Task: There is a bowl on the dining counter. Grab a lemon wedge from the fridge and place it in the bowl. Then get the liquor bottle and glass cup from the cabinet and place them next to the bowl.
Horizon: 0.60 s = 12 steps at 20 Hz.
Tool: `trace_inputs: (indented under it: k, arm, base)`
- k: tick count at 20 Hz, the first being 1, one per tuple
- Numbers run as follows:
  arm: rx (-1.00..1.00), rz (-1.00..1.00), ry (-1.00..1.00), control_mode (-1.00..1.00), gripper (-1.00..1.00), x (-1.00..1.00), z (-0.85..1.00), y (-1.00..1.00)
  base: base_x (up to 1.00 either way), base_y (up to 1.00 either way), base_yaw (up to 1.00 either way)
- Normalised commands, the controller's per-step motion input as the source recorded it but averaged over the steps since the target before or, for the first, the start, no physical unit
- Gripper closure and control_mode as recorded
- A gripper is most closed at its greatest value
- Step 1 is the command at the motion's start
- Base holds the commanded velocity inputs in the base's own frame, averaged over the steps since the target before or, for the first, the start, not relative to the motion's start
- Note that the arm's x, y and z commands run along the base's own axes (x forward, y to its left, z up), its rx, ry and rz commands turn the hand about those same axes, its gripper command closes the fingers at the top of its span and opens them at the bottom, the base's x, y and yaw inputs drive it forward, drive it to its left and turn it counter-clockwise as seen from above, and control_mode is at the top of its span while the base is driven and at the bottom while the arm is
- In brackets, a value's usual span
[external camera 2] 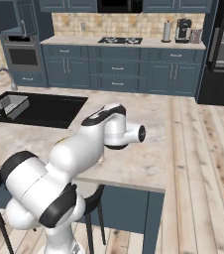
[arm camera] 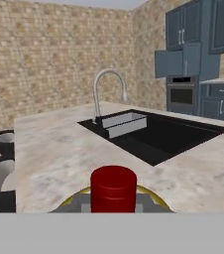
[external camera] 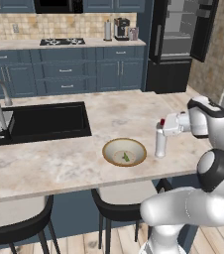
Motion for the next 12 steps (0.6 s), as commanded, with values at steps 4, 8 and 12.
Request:
trace_inputs:
  k: [4,8,12]
  arm:
    - [0.00,0.00,0.00,-1.00,1.00,0.18,-0.20,0.00]
    - [0.00,0.00,0.00,-1.00,1.00,0.21,-0.18,0.00]
    - [0.00,0.00,-0.01,-1.00,1.00,0.22,-0.15,0.00]
  base:
    - [0.00,0.00,0.00]
    - [0.00,0.00,0.00]
    - [0.00,0.00,0.00]
